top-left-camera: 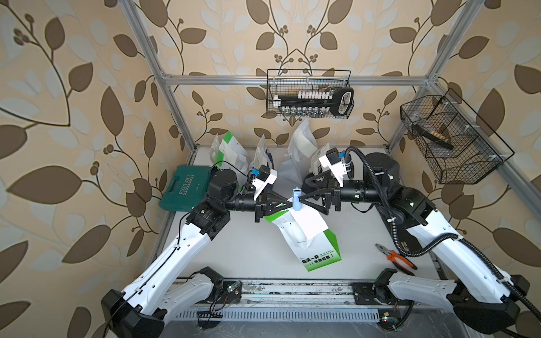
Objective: Staple the receipts to the bags
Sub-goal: Place the stapler in the takeout bag, then staple the receipt to the takeout bag.
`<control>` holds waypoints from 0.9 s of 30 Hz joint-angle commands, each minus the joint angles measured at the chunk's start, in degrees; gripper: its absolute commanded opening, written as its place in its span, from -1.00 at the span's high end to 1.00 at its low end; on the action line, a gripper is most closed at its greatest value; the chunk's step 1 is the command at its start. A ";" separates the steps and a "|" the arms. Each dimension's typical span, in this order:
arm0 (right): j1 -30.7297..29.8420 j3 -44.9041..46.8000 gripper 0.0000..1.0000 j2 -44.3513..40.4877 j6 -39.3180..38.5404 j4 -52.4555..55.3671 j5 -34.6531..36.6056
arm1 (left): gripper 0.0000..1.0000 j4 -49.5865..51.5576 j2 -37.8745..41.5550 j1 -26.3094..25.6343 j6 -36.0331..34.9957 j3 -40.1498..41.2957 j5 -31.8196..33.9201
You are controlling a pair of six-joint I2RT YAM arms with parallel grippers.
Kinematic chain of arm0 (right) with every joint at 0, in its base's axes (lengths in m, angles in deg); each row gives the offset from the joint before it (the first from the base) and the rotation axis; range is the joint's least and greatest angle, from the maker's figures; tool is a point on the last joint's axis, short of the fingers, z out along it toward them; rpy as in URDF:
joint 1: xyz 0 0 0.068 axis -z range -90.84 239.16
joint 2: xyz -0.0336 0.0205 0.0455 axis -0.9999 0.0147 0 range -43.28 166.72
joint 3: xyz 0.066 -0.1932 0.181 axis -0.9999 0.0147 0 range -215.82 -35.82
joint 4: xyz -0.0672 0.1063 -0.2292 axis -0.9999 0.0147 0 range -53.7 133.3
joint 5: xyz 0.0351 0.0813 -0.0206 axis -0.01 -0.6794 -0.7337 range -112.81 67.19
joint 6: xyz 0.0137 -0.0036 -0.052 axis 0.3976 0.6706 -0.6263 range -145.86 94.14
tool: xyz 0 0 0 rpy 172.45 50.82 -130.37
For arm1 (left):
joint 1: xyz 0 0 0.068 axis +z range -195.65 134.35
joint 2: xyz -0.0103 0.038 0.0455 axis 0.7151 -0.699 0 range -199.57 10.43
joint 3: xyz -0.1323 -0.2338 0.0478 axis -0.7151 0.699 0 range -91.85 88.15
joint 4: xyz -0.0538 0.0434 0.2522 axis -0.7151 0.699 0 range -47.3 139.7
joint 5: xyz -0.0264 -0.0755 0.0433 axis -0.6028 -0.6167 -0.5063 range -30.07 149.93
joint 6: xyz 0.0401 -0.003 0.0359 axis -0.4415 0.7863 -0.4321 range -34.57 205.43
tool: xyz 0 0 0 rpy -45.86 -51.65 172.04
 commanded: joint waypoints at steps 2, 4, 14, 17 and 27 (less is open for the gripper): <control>-1.81 -0.26 -0.94 1.45 -4.21 -0.64 -4.85 | 1.00 -0.16 0.81 0.64 -1.52 -2.65 -1.89; -3.81 -1.16 -0.94 2.45 -6.16 1.14 -3.05 | 1.00 -0.23 0.70 0.64 -1.29 -2.87 -1.51; -4.75 0.07 -0.67 3.60 -8.25 0.47 -0.02 | 1.00 -1.99 1.13 0.64 0.39 -2.79 -1.92; -5.06 0.04 -0.46 3.92 -8.02 -0.75 -1.49 | 1.00 -2.16 1.12 0.64 0.59 -2.70 -1.92; -5.10 3.73 1.00 2.57 -7.31 -6.06 -0.30 | 1.00 -6.48 1.75 0.55 3.95 -2.25 -3.22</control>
